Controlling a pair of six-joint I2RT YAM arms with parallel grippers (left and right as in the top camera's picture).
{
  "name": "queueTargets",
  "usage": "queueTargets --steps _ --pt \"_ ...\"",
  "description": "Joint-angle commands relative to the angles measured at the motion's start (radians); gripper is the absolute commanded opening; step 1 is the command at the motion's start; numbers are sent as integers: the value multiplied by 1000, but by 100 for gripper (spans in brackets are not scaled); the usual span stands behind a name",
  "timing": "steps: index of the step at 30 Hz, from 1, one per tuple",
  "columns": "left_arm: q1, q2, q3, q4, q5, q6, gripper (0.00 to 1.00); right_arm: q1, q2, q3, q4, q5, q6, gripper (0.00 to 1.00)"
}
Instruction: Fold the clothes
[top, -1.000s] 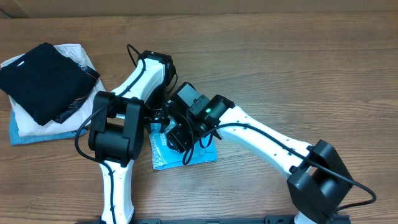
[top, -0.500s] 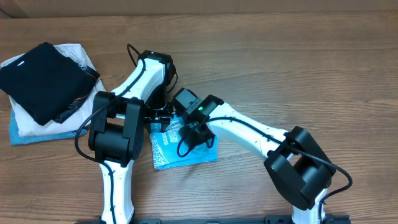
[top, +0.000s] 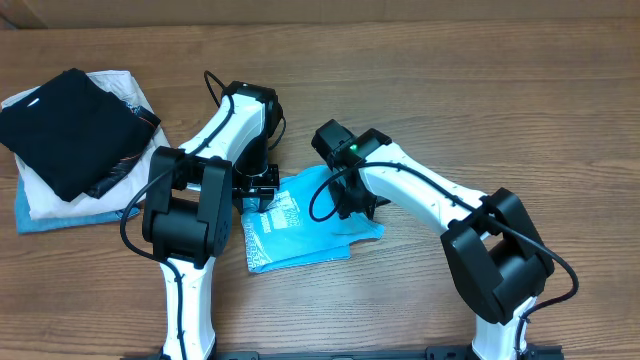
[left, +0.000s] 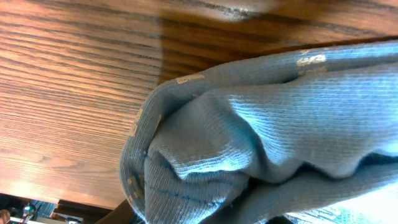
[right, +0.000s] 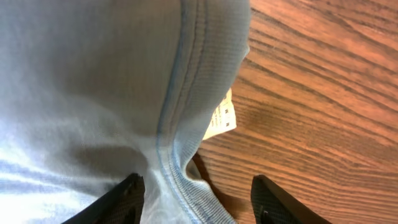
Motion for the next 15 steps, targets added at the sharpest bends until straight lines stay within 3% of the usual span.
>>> queueTargets --steps 1,3,8,12,13,15 --pt "-13 28 -17 40 24 -26 36 -4 -85 -1 -8 -17 1 59" --pt "-13 26 -12 35 18 -21 31 -11 -113 -1 -23 -59 0 59" --pt "-13 -65 23 41 -18 -27 32 -20 -166 -1 -59 -220 -10 59" --pt "-13 -195 42 77 -56 -29 42 -20 -171 -2 -93 -376 19 59" --pt "-13 -219 42 93 -56 -28 51 -20 -171 -2 -98 -403 37 59" --pt "-13 -254 42 142 -56 -20 57 -19 -171 -2 -103 -440 86 59"
